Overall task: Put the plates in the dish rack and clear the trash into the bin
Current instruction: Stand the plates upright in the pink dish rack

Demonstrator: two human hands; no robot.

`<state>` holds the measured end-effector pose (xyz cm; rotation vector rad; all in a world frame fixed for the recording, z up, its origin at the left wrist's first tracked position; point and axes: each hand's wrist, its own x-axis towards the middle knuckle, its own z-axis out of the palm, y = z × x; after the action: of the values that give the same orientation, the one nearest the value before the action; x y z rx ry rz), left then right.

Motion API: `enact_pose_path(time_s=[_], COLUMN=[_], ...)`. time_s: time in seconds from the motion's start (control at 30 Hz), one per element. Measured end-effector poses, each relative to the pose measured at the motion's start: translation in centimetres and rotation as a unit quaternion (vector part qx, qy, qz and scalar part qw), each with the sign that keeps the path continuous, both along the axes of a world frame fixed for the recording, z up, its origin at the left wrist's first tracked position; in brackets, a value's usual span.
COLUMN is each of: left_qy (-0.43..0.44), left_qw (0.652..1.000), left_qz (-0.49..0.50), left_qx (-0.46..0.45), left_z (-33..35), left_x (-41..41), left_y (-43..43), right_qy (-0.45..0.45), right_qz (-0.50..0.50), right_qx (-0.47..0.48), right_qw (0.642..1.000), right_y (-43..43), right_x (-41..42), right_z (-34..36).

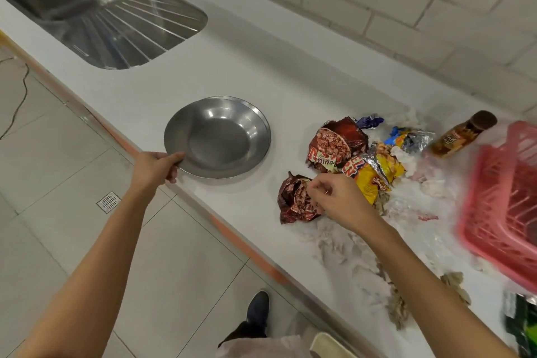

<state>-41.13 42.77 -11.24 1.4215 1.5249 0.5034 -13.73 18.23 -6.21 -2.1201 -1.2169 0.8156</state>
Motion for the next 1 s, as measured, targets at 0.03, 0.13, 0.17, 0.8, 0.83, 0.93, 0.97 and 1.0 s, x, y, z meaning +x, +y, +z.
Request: enact_pose_path(time_s=[0.03, 0.13, 0.17, 0.8, 0.83, 0.93, 0.97, 1.0], left_qy=[-0.029, -0.098, -0.116, -0.302, -0.305, -0.317, -0.316, -0.313], left_qw=[0.999, 0.994, 0.992, 0.952, 0.950, 0.942, 0.941, 0.940], left_qz=[0.014, 0.045, 0.049, -0.050, -0.064, -0.094, -0.103, -0.114], left_qx=[-0.010, -0.009, -0.005, -0.019, -0.025, -0.049, -0.059, -0.068], left_z=[0.2, 1.0, 1.2, 6.8, 7.1, 7.4, 7.3, 7.1], left_x=[-0.1, 0.1, 0.2, 5.3, 5.7, 7.2, 7.7, 8.2], left_y=[-0.2, -1.0, -1.3, -11.3, -12.1, -14.5, -15.3, -16.0], right_qy=[0.007, 0.023, 0.030, 0.367, 0.397, 0.466, 0.470, 0.467], right_qz=[-0.008, -0.025, -0.030, -0.222, -0.245, -0.306, -0.320, -0.331], right_qx=[-0.002, -0.004, -0.002, 0.105, 0.121, 0.176, 0.189, 0.198], right_qw=[1.000, 0.999, 0.999, 0.897, 0.876, 0.812, 0.801, 0.795], right_y=[-0.1, -0.5, -0.6, -3.3, -3.8, -5.7, -6.5, -7.4], right_x=[0.0, -0.1, -0.2, 0.2, 0.2, 0.3, 0.3, 0.2], right_z=[-0.1, 0.0, 0.1, 1.7, 1.7, 1.5, 1.5, 1.5])
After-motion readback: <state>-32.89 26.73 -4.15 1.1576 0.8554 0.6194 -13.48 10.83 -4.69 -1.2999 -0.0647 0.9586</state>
